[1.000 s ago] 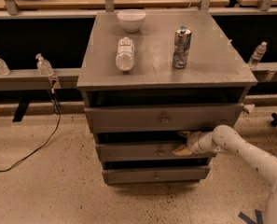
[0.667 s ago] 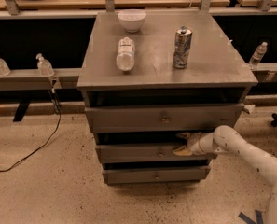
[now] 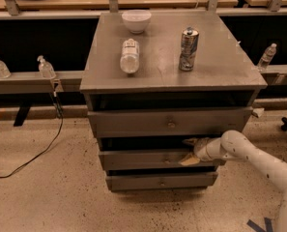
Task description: Open middle drawer
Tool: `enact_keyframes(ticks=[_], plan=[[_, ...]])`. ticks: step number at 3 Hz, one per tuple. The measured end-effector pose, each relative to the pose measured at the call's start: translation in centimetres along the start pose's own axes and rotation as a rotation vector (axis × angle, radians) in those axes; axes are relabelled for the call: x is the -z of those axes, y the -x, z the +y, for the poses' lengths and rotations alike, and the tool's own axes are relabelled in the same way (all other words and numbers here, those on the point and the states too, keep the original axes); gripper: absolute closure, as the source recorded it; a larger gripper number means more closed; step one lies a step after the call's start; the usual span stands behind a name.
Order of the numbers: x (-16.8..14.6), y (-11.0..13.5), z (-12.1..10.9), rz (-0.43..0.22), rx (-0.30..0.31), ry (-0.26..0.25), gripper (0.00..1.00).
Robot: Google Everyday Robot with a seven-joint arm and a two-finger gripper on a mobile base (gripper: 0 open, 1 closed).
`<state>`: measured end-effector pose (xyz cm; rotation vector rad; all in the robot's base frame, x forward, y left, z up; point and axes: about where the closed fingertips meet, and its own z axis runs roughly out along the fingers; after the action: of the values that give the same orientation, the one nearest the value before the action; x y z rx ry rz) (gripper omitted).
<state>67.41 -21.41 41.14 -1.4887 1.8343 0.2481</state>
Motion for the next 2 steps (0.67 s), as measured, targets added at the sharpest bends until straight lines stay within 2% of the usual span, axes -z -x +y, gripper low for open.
enact_keyframes(ticks=[1,2], plan=[[1.5,0.9,2.5,0.0,0.021,0.04,0.32],[5.0,3.5,8.8,-0.022,0.095,0.155,0.24]])
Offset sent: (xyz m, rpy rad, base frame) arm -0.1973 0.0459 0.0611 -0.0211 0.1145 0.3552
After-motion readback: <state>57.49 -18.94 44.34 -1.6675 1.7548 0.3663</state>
